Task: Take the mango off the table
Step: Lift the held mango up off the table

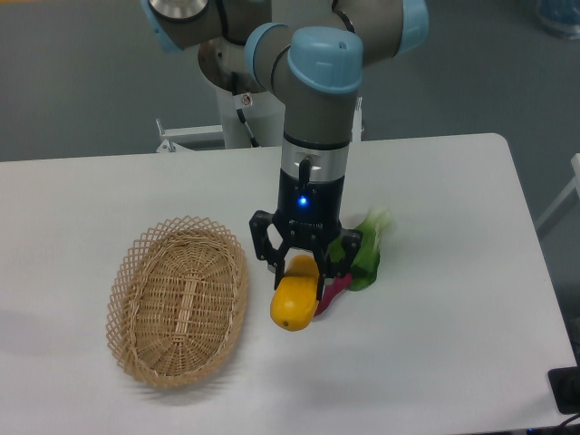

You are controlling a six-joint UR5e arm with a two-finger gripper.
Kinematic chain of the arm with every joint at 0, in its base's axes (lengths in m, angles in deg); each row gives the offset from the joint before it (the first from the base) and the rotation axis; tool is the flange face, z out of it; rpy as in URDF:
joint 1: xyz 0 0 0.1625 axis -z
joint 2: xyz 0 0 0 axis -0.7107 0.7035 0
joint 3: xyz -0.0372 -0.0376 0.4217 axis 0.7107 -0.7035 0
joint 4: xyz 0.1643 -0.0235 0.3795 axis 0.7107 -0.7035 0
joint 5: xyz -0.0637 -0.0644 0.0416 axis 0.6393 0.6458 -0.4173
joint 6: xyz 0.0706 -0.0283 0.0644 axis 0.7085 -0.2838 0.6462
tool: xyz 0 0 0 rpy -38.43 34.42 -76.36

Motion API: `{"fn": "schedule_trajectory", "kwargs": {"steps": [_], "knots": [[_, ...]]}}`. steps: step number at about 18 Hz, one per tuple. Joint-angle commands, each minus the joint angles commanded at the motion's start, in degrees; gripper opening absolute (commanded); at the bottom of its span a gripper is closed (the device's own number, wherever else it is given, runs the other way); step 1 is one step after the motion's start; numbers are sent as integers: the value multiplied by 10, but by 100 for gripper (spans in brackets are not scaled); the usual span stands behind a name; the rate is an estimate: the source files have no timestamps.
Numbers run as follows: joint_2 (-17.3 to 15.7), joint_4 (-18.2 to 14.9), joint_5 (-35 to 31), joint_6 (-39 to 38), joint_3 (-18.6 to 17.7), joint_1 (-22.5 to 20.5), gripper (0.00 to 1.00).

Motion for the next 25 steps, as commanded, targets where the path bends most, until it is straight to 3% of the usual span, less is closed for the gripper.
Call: {"fn": "schedule_trajectory", "kwargs": {"steps": [10, 25], "knots": [[-8, -20, -5, 6, -7, -2, 45], [-18, -20, -6, 15, -22, -2, 45]]}}
